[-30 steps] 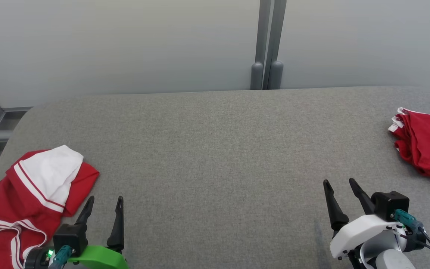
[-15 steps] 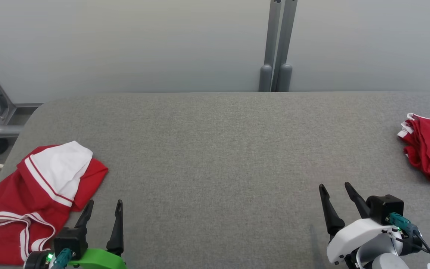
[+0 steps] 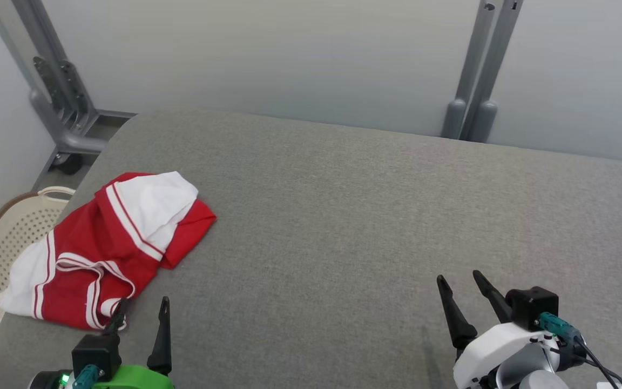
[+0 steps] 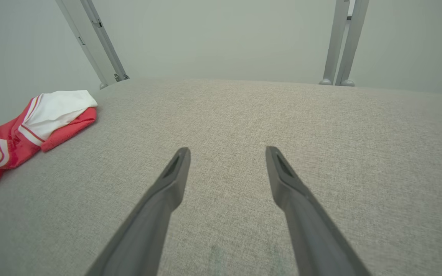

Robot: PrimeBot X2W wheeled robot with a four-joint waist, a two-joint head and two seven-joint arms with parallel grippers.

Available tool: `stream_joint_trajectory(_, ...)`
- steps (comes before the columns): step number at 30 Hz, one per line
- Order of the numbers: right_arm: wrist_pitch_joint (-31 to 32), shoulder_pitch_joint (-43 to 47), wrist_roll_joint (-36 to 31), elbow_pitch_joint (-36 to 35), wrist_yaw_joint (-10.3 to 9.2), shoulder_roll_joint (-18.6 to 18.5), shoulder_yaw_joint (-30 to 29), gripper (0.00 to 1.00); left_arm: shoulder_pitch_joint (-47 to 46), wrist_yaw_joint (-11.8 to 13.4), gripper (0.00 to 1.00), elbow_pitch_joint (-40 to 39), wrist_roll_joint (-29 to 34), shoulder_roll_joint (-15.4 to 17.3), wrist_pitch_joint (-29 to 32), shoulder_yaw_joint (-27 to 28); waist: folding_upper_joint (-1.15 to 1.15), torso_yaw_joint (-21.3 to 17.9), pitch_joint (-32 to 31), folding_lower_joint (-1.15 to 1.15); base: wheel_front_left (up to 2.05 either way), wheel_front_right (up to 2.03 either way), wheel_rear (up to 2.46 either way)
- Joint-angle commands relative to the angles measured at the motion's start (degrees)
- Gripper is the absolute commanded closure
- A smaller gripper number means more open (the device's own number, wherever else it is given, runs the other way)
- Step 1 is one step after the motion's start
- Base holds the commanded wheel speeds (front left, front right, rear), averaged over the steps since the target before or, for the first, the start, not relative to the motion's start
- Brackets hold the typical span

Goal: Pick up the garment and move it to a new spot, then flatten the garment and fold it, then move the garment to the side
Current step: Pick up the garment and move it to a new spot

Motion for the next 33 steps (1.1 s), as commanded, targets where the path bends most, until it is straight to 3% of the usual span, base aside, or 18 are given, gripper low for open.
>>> stream_joint_trajectory(1, -0.4, -0.8, 0.3, 0.3, -0.05, -0.1, 0.5, 0.00, 0.2, 0.0, 0.00, -0.1, -0.1, 0.6, -0.1, 0.2, 0.00, 4.0, 0.8, 0.00, 0.00, 0.00, 0.00)
stream_joint_trajectory(13, -1.7, -2.0, 1.0, 2.2, -0.05, -0.1, 2.7, 0.00, 0.9, 0.8, 0.00, -0.4, -0.4, 0.9, -0.1, 0.4, 0.00, 10.3, 1.4, 0.00, 0.00, 0.00, 0.00)
stream_joint_trajectory(24, -1.9, -2.3, 0.5, 2.6, -0.05, -0.1, 2.8, 0.00, 0.1, 1.1, 0.00, -0.5, -0.5, 0.9, -0.1, 0.2, 0.00, 10.8, 2.0, 0.00, 0.00, 0.00, 0.00)
stream_joint_trajectory(28, -1.5, -1.9, 0.0, 2.2, -0.05, -0.1, 2.1, 0.00, -2.5, 0.1, 0.00, 0.7, -0.4, 1.0, 0.4, -0.9, 0.00, 11.0, 2.7, 0.00, 0.00, 0.00, 0.00)
stream_joint_trajectory(33, -0.1, -2.3, -1.7, 0.2, -0.05, -0.1, 1.3, 0.00, -9.3, -1.1, 0.00, 5.4, -0.8, 1.4, 6.1, -2.8, 0.00, 10.7, 4.9, 0.00, 0.00, 0.00, 0.00)
